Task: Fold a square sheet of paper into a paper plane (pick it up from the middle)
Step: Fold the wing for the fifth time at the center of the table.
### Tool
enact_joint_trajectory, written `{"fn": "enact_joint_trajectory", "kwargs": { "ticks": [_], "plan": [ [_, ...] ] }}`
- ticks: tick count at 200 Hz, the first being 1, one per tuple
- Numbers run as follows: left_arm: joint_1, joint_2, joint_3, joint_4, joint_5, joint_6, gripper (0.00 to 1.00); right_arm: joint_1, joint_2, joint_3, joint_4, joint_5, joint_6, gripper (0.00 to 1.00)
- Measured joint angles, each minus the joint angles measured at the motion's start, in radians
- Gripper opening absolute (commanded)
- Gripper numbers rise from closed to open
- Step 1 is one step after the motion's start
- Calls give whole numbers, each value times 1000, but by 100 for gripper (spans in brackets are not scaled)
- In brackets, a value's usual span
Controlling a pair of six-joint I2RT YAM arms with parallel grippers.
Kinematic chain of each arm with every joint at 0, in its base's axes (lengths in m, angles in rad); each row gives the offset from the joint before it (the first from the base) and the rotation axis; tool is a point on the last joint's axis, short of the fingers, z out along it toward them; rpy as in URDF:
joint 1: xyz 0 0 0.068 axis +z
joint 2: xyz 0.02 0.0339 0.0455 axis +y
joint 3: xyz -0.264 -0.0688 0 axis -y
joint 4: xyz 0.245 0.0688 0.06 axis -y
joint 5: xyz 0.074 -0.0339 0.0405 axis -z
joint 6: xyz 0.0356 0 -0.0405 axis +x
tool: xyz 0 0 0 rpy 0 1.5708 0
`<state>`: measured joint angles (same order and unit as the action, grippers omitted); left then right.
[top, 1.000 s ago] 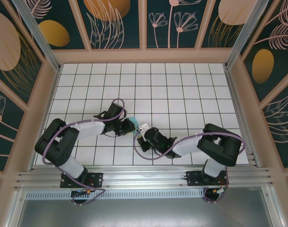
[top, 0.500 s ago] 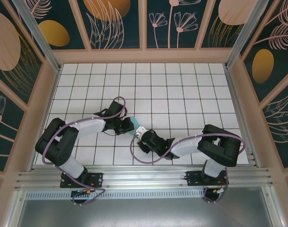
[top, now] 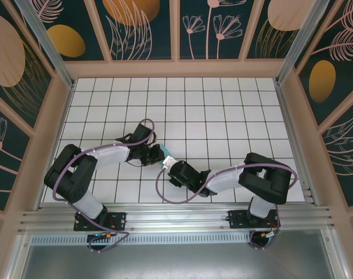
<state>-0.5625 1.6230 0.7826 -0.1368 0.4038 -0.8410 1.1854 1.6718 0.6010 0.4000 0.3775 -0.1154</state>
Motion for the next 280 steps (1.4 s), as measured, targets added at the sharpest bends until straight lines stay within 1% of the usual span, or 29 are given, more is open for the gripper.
{"fn": "enact_joint_trajectory", "kwargs": {
  "ticks": [32,47,60,71,82,90,99,109,124,142,157,175,203,223,280],
  "plan": [
    [0,2,2,-2,-1,1,13,0,0,0,0,9,-15,7],
    [0,2,3,-3,-5,1,15,0,0,0,0,16,-11,2],
    [0,2,4,-6,-13,2,19,0,0,0,0,18,-4,1],
    [0,1,5,-8,-23,2,25,0,0,0,0,16,9,0],
    [0,-5,9,-18,-42,3,28,-1,0,0,0,12,23,0],
    [0,-14,12,-27,-59,2,32,-4,0,0,0,0,40,0],
    [0,-33,18,-41,-87,-2,41,-10,0,0,-1,-17,56,0],
    [0,-64,27,-58,-122,5,55,-19,0,1,-1,-37,81,0],
    [0,-123,39,-74,-181,-5,56,-43,0,3,-2,-88,128,0],
    [0,-214,42,-79,-263,-13,66,-83,0,10,1,-172,190,0],
    [0,-292,39,-82,-327,-24,66,-120,0,10,14,-246,253,0],
    [0,-373,17,-74,-377,-29,66,-162,0,10,38,-341,320,0],
    [0,-446,-48,-39,-394,-37,65,-216,0,10,87,-467,422,0],
    [0,-454,-92,-6,-377,-45,63,-251,7,10,113,-540,488,0],
    [0,-412,-172,146,-240,-74,61,-310,101,10,174,-706,649,0]
  ]
}}
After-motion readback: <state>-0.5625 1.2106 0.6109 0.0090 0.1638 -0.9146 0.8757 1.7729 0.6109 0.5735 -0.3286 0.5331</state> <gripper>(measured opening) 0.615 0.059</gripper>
